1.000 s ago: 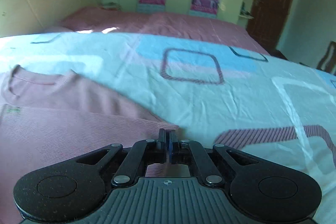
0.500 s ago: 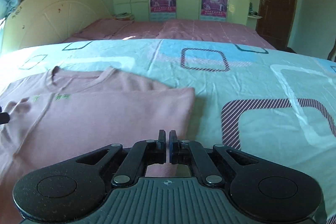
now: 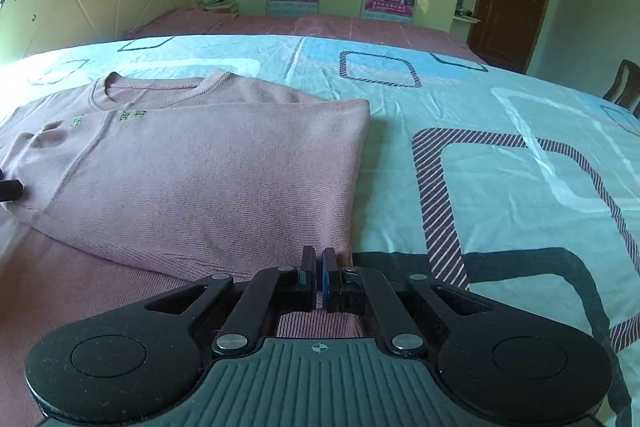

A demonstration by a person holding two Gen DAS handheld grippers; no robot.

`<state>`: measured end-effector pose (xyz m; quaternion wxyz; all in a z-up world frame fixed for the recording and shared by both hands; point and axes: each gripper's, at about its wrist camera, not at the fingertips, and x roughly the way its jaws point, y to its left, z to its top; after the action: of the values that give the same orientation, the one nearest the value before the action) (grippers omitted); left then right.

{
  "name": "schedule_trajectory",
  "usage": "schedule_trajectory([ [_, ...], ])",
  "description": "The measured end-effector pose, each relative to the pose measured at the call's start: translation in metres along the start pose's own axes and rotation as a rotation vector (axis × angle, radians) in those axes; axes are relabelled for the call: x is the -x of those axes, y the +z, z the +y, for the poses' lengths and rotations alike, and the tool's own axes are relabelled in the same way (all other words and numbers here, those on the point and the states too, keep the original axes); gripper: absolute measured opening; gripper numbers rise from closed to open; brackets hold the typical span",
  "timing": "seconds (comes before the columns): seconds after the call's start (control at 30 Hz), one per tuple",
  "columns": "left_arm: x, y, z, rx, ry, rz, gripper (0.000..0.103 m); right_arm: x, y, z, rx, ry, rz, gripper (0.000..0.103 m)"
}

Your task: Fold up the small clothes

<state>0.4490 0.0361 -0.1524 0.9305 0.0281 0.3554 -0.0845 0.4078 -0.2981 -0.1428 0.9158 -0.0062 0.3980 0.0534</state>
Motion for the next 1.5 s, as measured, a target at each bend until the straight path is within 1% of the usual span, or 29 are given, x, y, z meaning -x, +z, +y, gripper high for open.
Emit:
schedule_trajectory([
  [0.13, -0.006, 0.004, 0.002, 0.014, -0.013, 0.019, 0.064, -0.005, -0.001, 0.001, -0.026, -0.009, 0.008, 0.000],
  [0.23, -0.006, 0.009, 0.002, 0.015, -0.014, 0.037, 0.064, 0.001, 0.005, 0.007, -0.034, -0.039, 0.028, 0.000],
  [0.3, 0.001, 0.009, 0.009, 0.050, -0.029, 0.026, 0.065, 0.016, 0.006, 0.008, -0.067, -0.034, -0.007, 0.000],
  [0.43, 0.020, -0.004, 0.043, 0.143, 0.019, 0.016, 0.069, 0.035, -0.005, 0.013, -0.108, -0.033, -0.035, 0.000],
  [0.47, 0.026, -0.009, 0.055, 0.169, 0.034, 0.015, 0.069, 0.037, -0.007, 0.015, -0.109, -0.033, -0.034, 0.006],
  [0.5, 0.033, -0.014, 0.066, 0.193, 0.050, 0.013, 0.069, 0.039, -0.010, 0.019, -0.109, -0.043, -0.034, 0.035],
  [0.53, 0.043, -0.021, 0.081, 0.223, 0.071, 0.007, 0.069, 0.041, -0.013, 0.022, -0.113, -0.046, -0.041, 0.056],
  [0.57, 0.052, -0.027, 0.094, 0.248, 0.090, -0.002, 0.069, 0.043, -0.015, 0.025, -0.118, -0.039, -0.059, 0.073],
  [0.67, 0.082, -0.047, 0.139, 0.336, 0.175, -0.033, 0.069, 0.047, -0.012, 0.042, -0.116, -0.008, -0.084, 0.073],
  [0.73, 0.101, -0.058, 0.176, 0.428, 0.239, -0.054, 0.067, 0.046, -0.007, 0.056, -0.109, -0.004, -0.092, 0.071],
  [0.77, 0.109, -0.065, 0.196, 0.486, 0.263, -0.061, 0.066, 0.045, -0.005, 0.062, -0.113, 0.003, -0.090, 0.065],
  [0.8, 0.116, -0.072, 0.216, 0.552, 0.288, -0.066, 0.066, 0.043, -0.002, 0.067, -0.122, 0.009, -0.085, 0.062],
  [0.87, 0.129, -0.086, 0.258, 0.698, 0.329, -0.089, 0.066, 0.039, 0.003, 0.075, -0.147, 0.014, -0.071, 0.062],
  [0.97, 0.148, -0.103, 0.312, 0.880, 0.358, -0.157, 0.066, 0.037, 0.008, 0.087, -0.181, 0.033, -0.060, 0.062],
  [1.07, 0.154, -0.112, 0.356, 1.013, 0.342, -0.222, 0.066, 0.037, 0.012, 0.099, -0.183, 0.037, -0.056, 0.062],
  [1.17, 0.149, -0.119, 0.388, 1.130, 0.266, -0.273, 0.066, 0.038, 0.015, 0.109, -0.175, 0.033, -0.053, 0.062],
  [1.23, 0.144, -0.119, 0.402, 1.192, 0.222, -0.306, 0.066, 0.040, 0.016, 0.112, -0.178, 0.029, -0.053, 0.062],
  [1.3, 0.139, -0.119, 0.412, 1.221, 0.191, -0.326, 0.066, 0.041, 0.018, 0.113, -0.186, 0.024, -0.054, 0.062],
  [1.37, 0.133, -0.114, 0.418, 1.217, 0.185, -0.323, 0.062, 0.042, 0.020, 0.114, -0.191, 0.020, -0.052, 0.062],
  [1.4, 0.131, -0.113, 0.421, 1.213, 0.191, -0.317, 0.052, 0.042, 0.020, 0.113, -0.193, 0.017, -0.052, 0.062],
  [1.43, 0.128, -0.112, 0.423, 1.215, 0.199, -0.304, 0.033, 0.042, 0.021, 0.113, -0.196, 0.015, -0.052, 0.062],
  [1.47, 0.122, -0.115, 0.430, 1.234, 0.203, -0.289, 0.024, 0.043, 0.021, 0.113, -0.199, 0.015, -0.052, 0.062],
  [1.5, 0.119, -0.120, 0.435, 1.263, 0.196, -0.285, 0.012, 0.043, 0.022, 0.112, -0.200, 0.014, -0.052, 0.062],
])
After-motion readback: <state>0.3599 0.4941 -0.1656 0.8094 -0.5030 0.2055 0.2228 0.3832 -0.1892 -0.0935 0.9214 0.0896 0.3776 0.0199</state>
